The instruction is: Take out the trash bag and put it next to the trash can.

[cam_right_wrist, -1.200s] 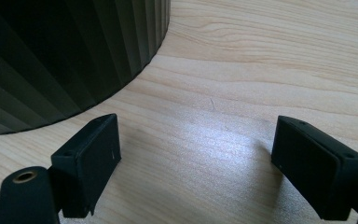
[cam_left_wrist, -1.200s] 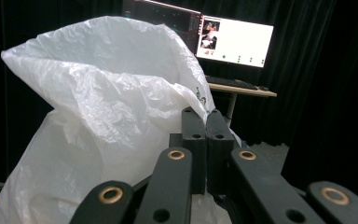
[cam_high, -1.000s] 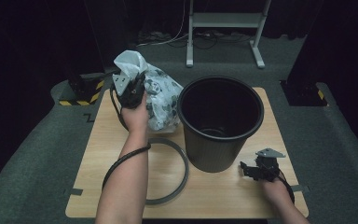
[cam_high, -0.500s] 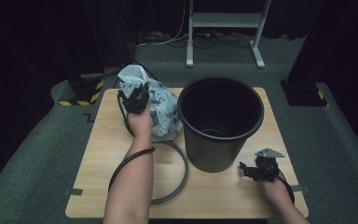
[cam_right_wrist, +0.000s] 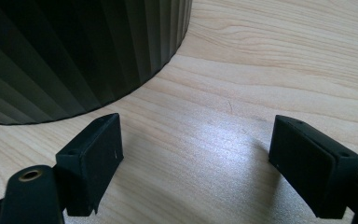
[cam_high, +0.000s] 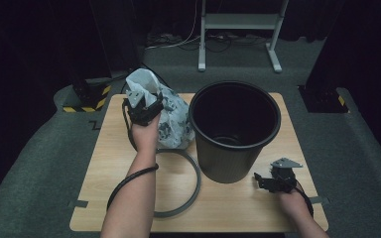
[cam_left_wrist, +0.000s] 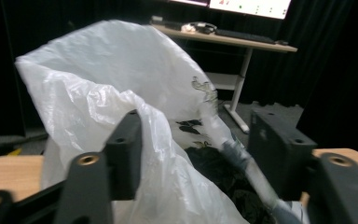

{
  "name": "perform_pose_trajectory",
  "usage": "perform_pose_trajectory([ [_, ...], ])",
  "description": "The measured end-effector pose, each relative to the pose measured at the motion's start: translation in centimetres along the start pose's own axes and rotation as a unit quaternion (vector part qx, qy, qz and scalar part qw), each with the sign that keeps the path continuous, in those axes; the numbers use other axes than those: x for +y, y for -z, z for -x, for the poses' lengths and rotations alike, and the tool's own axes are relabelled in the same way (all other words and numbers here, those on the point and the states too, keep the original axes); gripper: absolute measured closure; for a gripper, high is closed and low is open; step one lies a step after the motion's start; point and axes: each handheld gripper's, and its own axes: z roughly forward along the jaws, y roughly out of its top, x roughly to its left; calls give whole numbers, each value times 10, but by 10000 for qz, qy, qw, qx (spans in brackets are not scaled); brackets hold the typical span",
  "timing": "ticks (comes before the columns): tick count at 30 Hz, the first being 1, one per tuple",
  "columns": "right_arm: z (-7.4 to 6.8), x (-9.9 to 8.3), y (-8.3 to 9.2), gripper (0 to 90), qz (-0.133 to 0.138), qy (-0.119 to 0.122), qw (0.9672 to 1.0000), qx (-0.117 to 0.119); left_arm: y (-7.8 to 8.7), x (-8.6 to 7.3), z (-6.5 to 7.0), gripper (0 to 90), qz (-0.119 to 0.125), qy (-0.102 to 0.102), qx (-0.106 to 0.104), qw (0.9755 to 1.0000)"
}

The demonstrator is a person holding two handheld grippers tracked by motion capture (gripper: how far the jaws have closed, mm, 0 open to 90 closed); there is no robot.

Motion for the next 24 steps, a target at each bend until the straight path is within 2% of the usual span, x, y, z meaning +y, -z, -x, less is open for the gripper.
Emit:
perform_pose_trajectory([
  [2, 0, 0, 0, 172, 4, -5, 10000, 6, 5, 2, 1, 320, 38, -38, -9, 10000],
  [4, 0, 0, 0, 173, 3, -9, 10000, -1, 10, 3, 2, 295, 91, 10, -88, 9999],
  [6, -1, 0, 0, 173, 8, 6, 10000, 16, 15, 2, 4, 274, 102, -79, -144, 9998],
  [9, -1, 0, 0, 172, 8, 11, 10000, 22, 19, 1, 6, 264, 111, -118, -212, 9996],
  [12, 0, 0, 0, 173, 14, 40, 10000, 38, 23, 1, 8, 245, 168, -64, -298, 9994],
  [15, 0, 0, 0, 173, 13, 56, 10000, 50, 28, 6, 11, 212, 192, -135, -343, 9991],
  [24, 0, 0, 0, 173, 11, 67, 10000, 64, 36, 19, 19, 155, 176, -367, -289, 9988],
])
